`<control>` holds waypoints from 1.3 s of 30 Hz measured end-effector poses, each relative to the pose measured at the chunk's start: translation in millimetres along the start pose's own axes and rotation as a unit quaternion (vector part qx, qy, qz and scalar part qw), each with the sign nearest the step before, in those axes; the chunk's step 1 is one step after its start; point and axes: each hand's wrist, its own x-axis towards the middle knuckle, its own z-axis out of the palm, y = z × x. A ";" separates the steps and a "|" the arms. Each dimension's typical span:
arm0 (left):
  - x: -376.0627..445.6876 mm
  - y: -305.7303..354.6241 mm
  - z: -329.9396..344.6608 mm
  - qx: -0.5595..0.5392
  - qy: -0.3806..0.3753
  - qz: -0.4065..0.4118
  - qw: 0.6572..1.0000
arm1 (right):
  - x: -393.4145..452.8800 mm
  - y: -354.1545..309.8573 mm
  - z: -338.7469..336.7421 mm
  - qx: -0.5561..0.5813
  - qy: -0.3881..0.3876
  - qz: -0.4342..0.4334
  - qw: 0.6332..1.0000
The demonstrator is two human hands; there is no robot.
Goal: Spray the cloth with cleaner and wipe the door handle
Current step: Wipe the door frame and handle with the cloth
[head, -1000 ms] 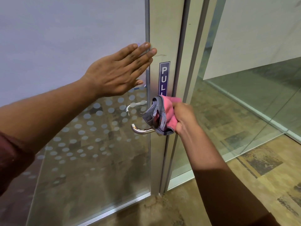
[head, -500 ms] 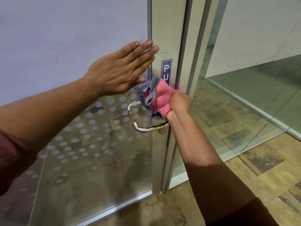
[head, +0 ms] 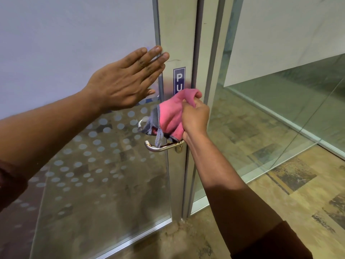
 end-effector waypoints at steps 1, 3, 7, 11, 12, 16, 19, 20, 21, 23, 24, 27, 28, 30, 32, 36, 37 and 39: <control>-0.2 0.2 -0.4 0.000 -0.001 -0.001 1.000 | -2.3 1.7 -3.0 0.019 -0.015 0.031 0.999; -0.6 0.9 -0.7 0.003 -0.001 -0.002 1.000 | -5.7 6.2 -11.4 0.067 -0.020 0.099 0.993; -2.9 2.1 2.3 0.024 0.004 -0.002 1.000 | -7.2 11.3 -10.4 0.109 -0.024 0.217 0.970; -1.4 0.8 3.2 0.024 0.010 0.000 1.000 | -6.2 1.5 6.6 0.137 -0.041 0.262 0.954; -0.4 0.8 3.7 0.024 0.011 0.001 1.000 | -6.1 0.3 7.5 0.148 -0.041 0.265 0.952; -1.4 1.3 4.8 0.027 0.013 0.000 1.000 | -11.8 -10.0 1.4 0.177 -0.062 0.238 0.953; -0.6 1.0 2.6 0.026 0.006 -0.001 1.000 | -7.9 -24.1 -8.0 0.183 -0.086 0.213 0.956; -0.5 1.2 1.7 0.024 0.002 0.000 1.000 | -4.7 -26.8 -17.6 0.167 -0.097 0.197 0.961; -1.0 1.5 1.3 0.021 0.000 0.001 1.000 | -0.5 -27.3 -30.6 0.133 -0.107 0.171 0.970; -3.1 1.5 0.2 0.021 -0.006 -0.002 1.000 | 11.4 -25.6 -65.5 -0.012 -0.119 0.063 0.991; -3.2 1.5 -0.3 0.021 -0.010 -0.002 1.000 | 18.8 -25.6 -84.3 -0.114 -0.129 -0.017 0.985; -2.3 1.5 -1.7 0.015 -0.022 0.003 1.000 | 40.2 -28.2 -119.6 -0.402 -0.188 -0.234 0.865; -2.0 1.3 -2.0 0.015 -0.024 0.006 1.000 | 43.9 -27.4 -121.3 -0.464 -0.214 -0.278 0.813; -2.3 0.2 -2.8 0.017 -0.029 0.015 0.999 | 43.5 -22.0 -116.2 -0.533 -0.270 -0.304 0.742; -3.2 -0.2 -3.3 0.017 -0.034 0.025 0.999 | 39.7 -14.4 -106.2 -0.568 -0.304 -0.330 0.690; -3.7 1.6 -3.9 0.019 -0.040 0.033 0.998 | 38.8 -4.2 -84.4 -0.609 -0.302 -0.407 0.610; -4.1 1.9 -3.8 0.017 -0.039 0.033 0.999 | 39.1 -2.8 -79.6 -0.615 -0.290 -0.417 0.603; -4.5 1.4 -3.8 0.012 -0.037 0.031 0.999 | 36.8 -2.6 -71.3 -0.618 -0.269 -0.428 0.602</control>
